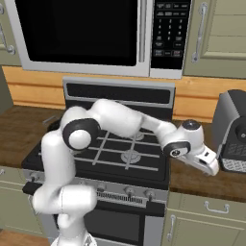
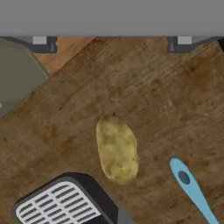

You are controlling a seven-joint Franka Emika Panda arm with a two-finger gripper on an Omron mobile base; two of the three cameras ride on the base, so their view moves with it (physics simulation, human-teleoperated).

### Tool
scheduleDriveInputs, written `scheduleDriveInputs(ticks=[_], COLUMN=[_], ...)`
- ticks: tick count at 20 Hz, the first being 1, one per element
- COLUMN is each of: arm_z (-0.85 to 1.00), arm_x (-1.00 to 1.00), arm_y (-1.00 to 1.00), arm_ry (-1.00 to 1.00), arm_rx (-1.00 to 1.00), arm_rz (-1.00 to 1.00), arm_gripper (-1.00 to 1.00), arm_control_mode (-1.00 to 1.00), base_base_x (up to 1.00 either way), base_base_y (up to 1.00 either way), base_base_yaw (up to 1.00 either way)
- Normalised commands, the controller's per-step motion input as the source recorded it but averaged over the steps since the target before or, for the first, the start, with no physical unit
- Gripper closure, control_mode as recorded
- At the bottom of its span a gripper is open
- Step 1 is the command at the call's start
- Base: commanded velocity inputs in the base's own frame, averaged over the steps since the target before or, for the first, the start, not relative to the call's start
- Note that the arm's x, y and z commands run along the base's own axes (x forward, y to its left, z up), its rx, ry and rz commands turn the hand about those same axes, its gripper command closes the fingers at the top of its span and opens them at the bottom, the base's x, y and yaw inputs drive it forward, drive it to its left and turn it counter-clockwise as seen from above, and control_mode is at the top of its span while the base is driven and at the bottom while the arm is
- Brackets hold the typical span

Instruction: Put the potato and lemon wedge in the pot. Retrieve the spatula and lightly stir the vegetables in the pot.

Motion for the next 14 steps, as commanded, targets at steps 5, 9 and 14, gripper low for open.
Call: scheduleDriveInputs(ticks=[5, 9, 14], arm_z=[-0.06, 0.00, -0.01], arm_x=[0.31, 0.28, 0.38], arm_y=[-0.40, -0.29, -0.08], arm_ry=[0.00, 0.00, 0.00], arm_rx=[0.00, 0.01, 0.03], arm_rz=[0.07, 0.07, 0.09], arm_gripper=[-1.00, -1.00, -1.00], arm_control_mode=[-1.00, -1.00, -1.00], base_base_x=[0.00, 0.00, 0.00], base_base_y=[0.00, 0.00, 0.00], base_base_yaw=[0.00, 0.00, 0.00])
